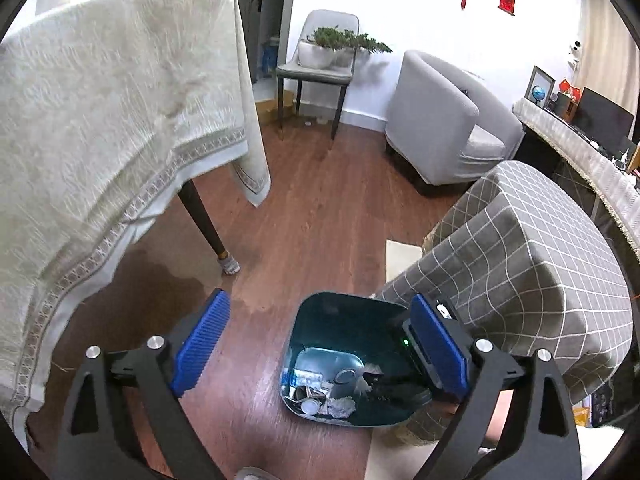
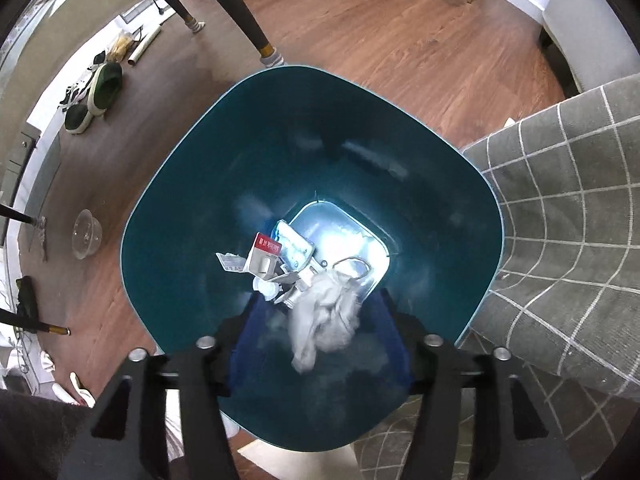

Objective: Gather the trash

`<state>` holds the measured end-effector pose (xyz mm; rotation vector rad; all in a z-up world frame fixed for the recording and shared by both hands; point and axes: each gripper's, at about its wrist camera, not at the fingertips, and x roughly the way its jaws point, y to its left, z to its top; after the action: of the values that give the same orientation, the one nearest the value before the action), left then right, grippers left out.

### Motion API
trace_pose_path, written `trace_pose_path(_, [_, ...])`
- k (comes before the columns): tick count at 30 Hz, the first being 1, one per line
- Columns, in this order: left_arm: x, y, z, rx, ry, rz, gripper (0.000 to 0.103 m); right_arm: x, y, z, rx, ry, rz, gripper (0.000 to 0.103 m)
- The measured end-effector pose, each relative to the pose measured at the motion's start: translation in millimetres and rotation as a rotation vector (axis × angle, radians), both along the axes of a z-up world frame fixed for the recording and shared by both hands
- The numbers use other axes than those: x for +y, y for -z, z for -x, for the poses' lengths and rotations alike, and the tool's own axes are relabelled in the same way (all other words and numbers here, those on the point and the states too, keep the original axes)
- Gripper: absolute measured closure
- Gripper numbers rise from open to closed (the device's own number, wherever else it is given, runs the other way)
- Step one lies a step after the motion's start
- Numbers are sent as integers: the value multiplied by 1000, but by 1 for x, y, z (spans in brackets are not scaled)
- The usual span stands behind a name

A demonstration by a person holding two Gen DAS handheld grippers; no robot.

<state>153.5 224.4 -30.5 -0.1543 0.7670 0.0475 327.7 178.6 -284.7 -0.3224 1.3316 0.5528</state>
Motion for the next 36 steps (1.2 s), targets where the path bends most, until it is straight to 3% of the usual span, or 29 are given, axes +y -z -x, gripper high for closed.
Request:
trace_pose_path(9, [0,-17,1,-15,-28,-38,6,-3,-17,4,-37,-1,-26,43])
trace_pose_path(15, [-3,-31,10,-55,-22,-37,4,-9,-48,13,-112,6,-76,38])
trace_pose_path(19, [-6,-39,17,-73,-18,-51,4,-17,-87,29,-196,3,-143,37])
trace_pose_path(24, [-14,-51,40,-138,-36,-71,3,-37,-132,48,-316,32,-219,27])
trace_pose_path(32, [-25,-49,76,-150,-67,-109,3,-77,-188,95,-508,96,-295,22])
trace_pose_path(34, [-29,-50,86,-159,-73,-109,3,-91,-205,110,-571,123,-306,13])
trace_pose_path(36, [-35,-52,96,-172,-74,-104,3,-103,-220,123,-619,146,-320,11])
